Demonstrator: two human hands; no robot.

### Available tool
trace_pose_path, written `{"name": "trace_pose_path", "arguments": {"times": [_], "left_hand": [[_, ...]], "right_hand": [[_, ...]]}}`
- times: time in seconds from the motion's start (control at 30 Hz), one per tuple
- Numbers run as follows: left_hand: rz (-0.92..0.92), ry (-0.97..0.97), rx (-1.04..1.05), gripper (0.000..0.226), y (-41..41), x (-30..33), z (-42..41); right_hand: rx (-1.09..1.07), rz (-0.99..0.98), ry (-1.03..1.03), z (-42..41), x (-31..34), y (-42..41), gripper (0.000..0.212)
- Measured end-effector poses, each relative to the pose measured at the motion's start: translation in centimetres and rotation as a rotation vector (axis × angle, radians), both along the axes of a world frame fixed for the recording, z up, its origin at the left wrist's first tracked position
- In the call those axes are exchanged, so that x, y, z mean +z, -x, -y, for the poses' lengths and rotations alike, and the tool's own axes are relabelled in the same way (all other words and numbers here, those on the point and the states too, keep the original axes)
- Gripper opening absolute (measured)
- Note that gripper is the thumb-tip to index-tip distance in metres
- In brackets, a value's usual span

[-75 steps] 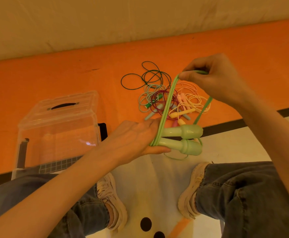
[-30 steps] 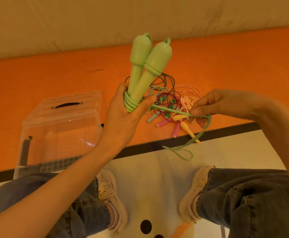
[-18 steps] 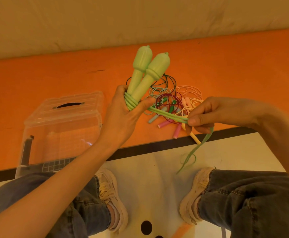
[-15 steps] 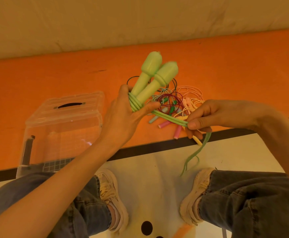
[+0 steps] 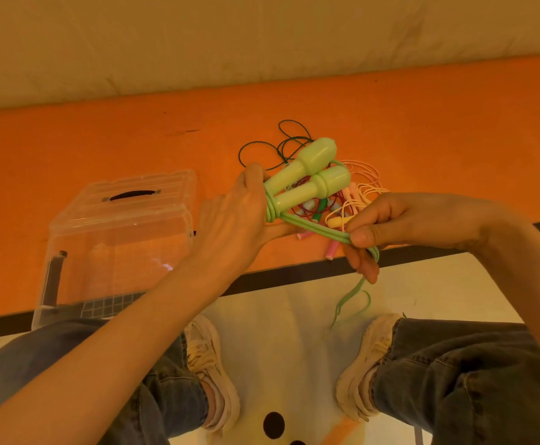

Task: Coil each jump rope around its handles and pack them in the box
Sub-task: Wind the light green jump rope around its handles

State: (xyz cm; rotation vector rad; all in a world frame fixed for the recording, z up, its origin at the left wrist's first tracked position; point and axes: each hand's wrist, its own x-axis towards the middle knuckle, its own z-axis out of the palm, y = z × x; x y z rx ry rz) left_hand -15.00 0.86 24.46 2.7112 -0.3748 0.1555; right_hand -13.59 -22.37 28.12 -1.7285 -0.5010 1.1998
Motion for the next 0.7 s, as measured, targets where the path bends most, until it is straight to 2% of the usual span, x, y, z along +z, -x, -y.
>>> {"name": "trace_pose_path", "arguments": {"times": [0.17,0.27,0.4,0.47,0.57,0.7], "left_hand": [[0.100,-0.063,0.003,0.060,-0.4,-0.7,-0.6],[0.112,-0.123,0.011,0.058,-0.7,-0.7,-1.5],[0.093,-0.165,0.012,0.057,-0.8,-1.0,-2.3],[0.078,-0.175,0.021,0.055,-0.8,-1.0,-2.4],[0.055,-0.170,0.023,0.050,-1.0,-1.1,-2.7],[0.045,-0.216,-0.009,0.055,-1.0,-1.5,-2.8]], "right_hand": [[-0.050,-0.037,-0.049,-0.8,-0.1,0.4,0.035],[-0.221,-0.040,-0.046,-0.4,0.6,0.3,0.024],[-0.332,0.178,0.143,0.7,0.6,-0.1,0.046],[-0.376,0.262,0.127,1.2,0.6,-0.2,0.050],[-0.429,0.472,0.084,2.1,1.2,0.0,0.041],[-0.495,0.729,0.152,3.3,1.8,-0.1,0.022]]}}
